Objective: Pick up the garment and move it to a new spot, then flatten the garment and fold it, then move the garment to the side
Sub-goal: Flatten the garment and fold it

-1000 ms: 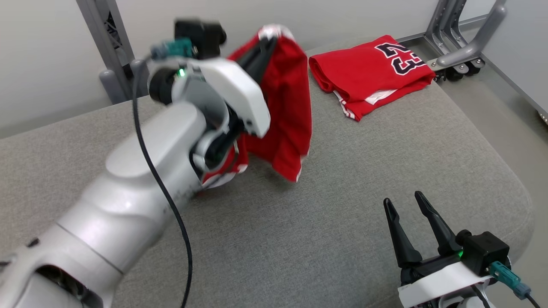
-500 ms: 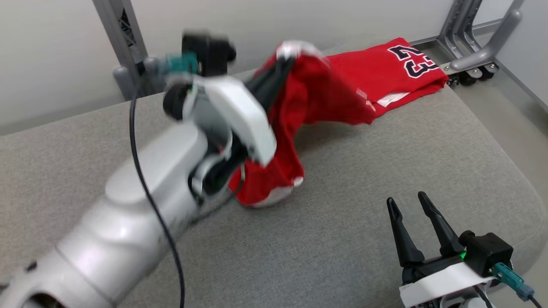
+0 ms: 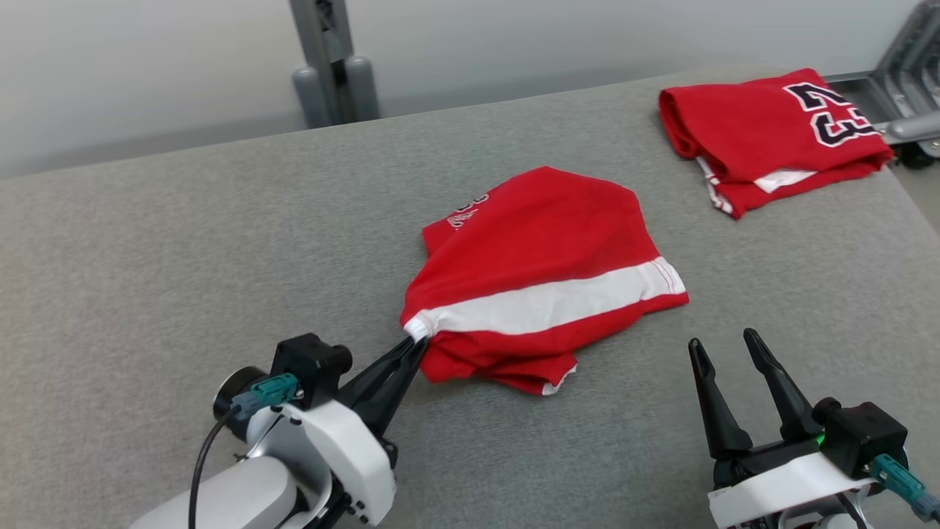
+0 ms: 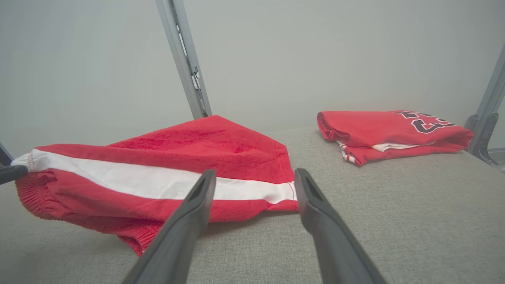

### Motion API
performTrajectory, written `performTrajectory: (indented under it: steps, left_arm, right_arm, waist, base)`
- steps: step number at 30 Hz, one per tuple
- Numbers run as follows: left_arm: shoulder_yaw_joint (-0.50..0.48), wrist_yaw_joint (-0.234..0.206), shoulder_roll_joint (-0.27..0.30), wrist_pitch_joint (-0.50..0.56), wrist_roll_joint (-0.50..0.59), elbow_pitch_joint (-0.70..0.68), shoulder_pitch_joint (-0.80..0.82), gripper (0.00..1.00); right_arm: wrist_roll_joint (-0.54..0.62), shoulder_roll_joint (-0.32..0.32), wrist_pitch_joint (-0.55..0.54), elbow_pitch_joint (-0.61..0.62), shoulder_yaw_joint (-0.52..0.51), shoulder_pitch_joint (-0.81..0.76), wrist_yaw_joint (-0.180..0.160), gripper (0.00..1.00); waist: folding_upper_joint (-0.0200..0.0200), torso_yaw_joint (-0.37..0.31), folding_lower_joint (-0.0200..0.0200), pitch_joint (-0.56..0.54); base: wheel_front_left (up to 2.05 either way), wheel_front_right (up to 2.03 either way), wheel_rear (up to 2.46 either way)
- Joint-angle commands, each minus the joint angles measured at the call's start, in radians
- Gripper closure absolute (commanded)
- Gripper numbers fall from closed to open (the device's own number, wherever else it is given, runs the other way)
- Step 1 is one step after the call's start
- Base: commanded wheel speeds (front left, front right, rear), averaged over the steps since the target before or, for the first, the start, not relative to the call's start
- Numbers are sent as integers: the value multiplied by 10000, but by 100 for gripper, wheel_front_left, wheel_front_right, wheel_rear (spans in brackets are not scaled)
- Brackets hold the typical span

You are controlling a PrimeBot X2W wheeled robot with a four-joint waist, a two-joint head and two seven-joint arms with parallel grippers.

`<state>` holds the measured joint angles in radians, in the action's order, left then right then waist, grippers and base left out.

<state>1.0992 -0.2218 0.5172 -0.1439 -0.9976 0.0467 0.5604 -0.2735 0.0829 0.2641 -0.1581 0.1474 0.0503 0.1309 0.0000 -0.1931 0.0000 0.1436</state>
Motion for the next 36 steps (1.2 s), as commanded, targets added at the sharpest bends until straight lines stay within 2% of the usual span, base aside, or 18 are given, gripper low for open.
performTrajectory:
  steps: [1,3,6,8,9,10,11,12,13,18,20,23,24,26,29,31,34,36]
  left_arm:
    - [136,-67,262,-8,219,-67,-130,100]
    - [324,-175,447,209,281,-31,-301,100]
    - [583,-80,742,699,190,100,-390,100]
    - [642,38,862,897,60,192,-464,88]
    - [693,92,945,994,50,272,-471,77]
    - [771,153,1006,1089,46,327,-489,72]
    - [804,194,1029,1160,-39,374,-549,63]
    - [782,207,1065,1224,-163,421,-627,34]
    - [788,265,1136,1250,-228,426,-663,0]
    - [471,168,1324,920,-564,166,-965,0]
    - [332,24,1563,813,-744,38,-1175,0]
    - [-258,-627,1668,37,-1053,-234,-1651,0]
    - [-258,-627,1668,37,-1053,-234,-1651,0]
    - [-940,-1242,1567,-694,-1392,-322,-2147,0]
    - [-2029,-1911,1204,-1154,-1432,-423,-2847,0]
    - [-3058,-2297,765,-1214,-964,-583,-3305,0]
    - [-4567,-2594,-112,-1213,118,-874,-4411,0]
    - [-5421,-2587,-752,-1212,927,-1140,-4982,0]
  right_arm:
    - [26,124,0,38,26,13,-3,0]
    - [39,195,0,30,55,37,-3,0]
    - [58,291,0,-21,87,73,-3,0]
    - [59,314,0,-55,108,35,-3,0]
    - [54,309,0,-80,148,-14,-3,0]
    - [46,308,0,-115,192,-73,-3,0]
    - [42,309,0,-152,246,-129,-3,0]
    - [36,313,0,-182,288,-180,-3,0]
    - [32,312,0,-211,316,-211,-3,0]
    - [41,285,0,-316,390,-358,-3,0]
    - [46,264,0,-367,447,-415,-3,0]
    - [51,219,0,-388,517,-489,-3,0]
    - [51,219,0,-388,517,-489,-3,0]
    - [76,187,0,-370,520,-541,-3,0]
    - [108,125,0,-366,576,-531,-3,0]
    - [106,115,0,-366,572,-532,-3,0]
    - [117,78,0,-374,541,-563,-3,0]
    - [134,57,0,-391,530,-612,-3,0]
  waist:
    - [0,413,0,123]
    - [0,610,0,124]
    - [0,875,0,67]
    - [0,981,0,-10]
    - [0,1024,0,-70]
    - [0,1061,0,-135]
    - [0,1092,0,-208]
    - [0,1121,0,-280]
    - [0,1146,0,-345]
    - [0,1245,0,-708]
    - [0,1226,0,-921]
    - [0,1167,0,-1245]
    - [0,1167,0,-1245]
    - [0,1147,0,-1351]
    - [0,1088,0,-1493]
    - [0,1076,0,-1588]
    - [0,1043,0,-1749]
    - [0,1030,0,-1857]
  base:
    - [0,0,0]
    - [0,0,0]
    - [0,0,0]
    - [0,0,0]
    - [0,0,0]
    - [0,0,0]
    - [0,0,0]
    - [0,0,0]
    - [0,0,0]
    - [0,0,0]
    - [0,0,0]
    - [0,0,0]
    - [0,0,0]
    - [0,0,0]
    - [0,0,0]
    - [0,0,0]
    - [0,0,0]
    - [0,0,0]
